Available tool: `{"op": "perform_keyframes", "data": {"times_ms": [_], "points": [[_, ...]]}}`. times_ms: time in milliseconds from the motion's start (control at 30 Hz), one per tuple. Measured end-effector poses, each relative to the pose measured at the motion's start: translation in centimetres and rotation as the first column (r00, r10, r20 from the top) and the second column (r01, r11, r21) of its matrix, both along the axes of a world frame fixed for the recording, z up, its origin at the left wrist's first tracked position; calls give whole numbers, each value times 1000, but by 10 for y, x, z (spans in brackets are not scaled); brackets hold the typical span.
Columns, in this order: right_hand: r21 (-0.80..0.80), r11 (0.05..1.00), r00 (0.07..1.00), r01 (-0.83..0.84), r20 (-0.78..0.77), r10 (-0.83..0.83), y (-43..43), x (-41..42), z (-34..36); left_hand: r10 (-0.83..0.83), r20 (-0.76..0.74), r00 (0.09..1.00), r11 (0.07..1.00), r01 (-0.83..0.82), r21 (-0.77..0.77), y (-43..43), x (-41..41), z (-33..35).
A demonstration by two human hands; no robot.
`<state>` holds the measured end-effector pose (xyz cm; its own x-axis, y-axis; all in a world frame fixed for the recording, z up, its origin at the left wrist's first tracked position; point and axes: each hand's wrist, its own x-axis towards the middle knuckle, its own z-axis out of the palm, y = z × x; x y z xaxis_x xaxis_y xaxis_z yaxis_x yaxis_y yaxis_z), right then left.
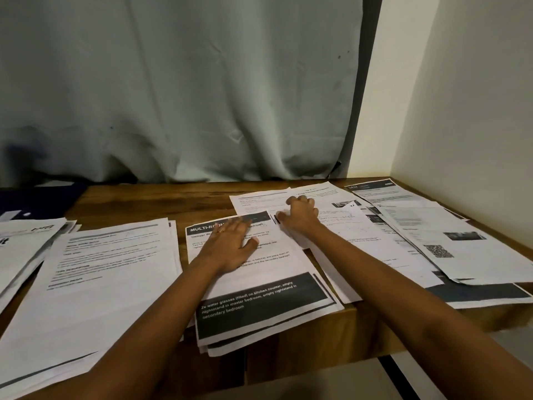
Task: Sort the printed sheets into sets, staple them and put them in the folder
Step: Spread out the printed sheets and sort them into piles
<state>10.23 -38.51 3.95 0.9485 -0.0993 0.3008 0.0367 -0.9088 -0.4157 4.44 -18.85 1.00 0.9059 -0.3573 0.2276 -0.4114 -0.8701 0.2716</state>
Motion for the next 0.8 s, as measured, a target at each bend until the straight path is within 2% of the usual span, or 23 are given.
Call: {"op": "perform_keyframes", "data": {"times_ms": [100,233,433,633,800], "points": [[-1,997,994,82,-65,-82,-19,22,11,31,-62,998,997,-27,73,-3,2,-9],[15,988,974,156,-168,-151,-34,48,8,54,-70,996,996,-49,71,-3,0,-13],[-103,985,947,140,-275,-163,-44,74,12,62,-72,995,994,-55,92,-3,1,-14],[-89,986,895,141,-415,-165,-41,93,24,63,-96,993,993,-52,109,-3,3,-13],[-61,988,912,139,-382,-152,-42,102,26,63,-98,993,993,-52,105,-3,4,-14]]}}
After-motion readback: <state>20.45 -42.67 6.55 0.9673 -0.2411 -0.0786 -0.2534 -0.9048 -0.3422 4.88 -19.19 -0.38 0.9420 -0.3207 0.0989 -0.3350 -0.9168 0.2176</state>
